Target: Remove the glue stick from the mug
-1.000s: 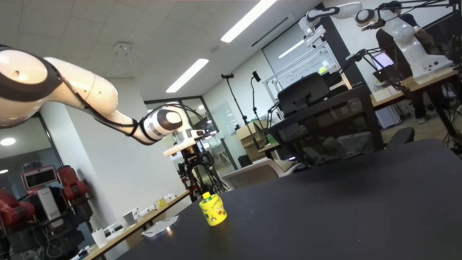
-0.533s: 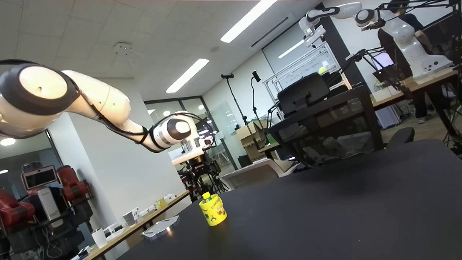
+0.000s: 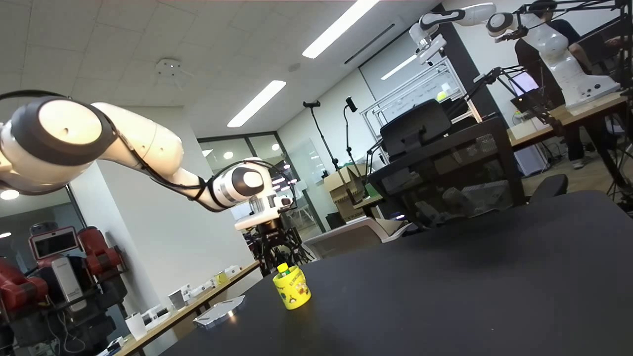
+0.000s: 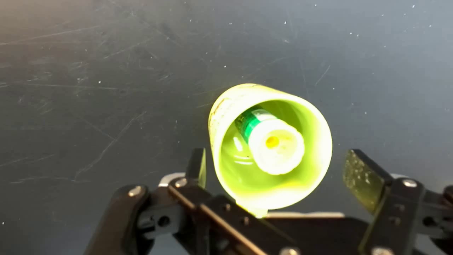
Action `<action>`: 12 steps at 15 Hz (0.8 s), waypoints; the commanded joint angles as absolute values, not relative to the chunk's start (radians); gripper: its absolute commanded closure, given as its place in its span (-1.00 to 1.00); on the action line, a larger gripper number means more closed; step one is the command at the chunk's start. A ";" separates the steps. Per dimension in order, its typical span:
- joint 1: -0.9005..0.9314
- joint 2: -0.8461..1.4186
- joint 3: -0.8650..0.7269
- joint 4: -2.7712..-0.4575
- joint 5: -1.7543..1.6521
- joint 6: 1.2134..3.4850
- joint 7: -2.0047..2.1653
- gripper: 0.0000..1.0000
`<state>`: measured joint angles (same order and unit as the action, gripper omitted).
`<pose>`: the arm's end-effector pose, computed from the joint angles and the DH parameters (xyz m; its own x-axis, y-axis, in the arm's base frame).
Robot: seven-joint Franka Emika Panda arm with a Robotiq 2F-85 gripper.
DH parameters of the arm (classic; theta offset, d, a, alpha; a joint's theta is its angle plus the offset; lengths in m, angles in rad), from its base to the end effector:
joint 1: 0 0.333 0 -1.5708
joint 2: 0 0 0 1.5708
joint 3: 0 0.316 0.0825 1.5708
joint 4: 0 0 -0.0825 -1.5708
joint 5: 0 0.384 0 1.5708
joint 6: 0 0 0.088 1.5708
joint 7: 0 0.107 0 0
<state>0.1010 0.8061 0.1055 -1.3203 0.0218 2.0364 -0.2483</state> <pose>0.7207 0.1347 0.2477 0.9119 0.4058 -0.0618 0.3975 -0.9106 -0.1131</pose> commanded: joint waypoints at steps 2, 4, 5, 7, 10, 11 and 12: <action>0.108 0.832 0.103 -1.262 0.010 1.936 -0.208 -1.00; 0.125 0.826 0.089 -1.276 -0.020 1.953 -0.196 -1.00; 0.129 0.824 0.085 -1.281 -0.031 1.962 -0.193 -1.00; 0.134 0.823 0.084 -1.280 -0.046 1.960 -0.193 -1.00; 0.139 0.825 0.086 -1.276 -0.057 1.951 -0.196 -1.00; 0.139 0.826 0.086 -1.275 -0.062 1.949 -0.199 -0.50; 0.141 0.826 0.086 -1.274 -0.065 1.949 -0.198 -0.46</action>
<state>0.1269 0.8117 0.0947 -1.3092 -0.0408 1.9708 -0.2321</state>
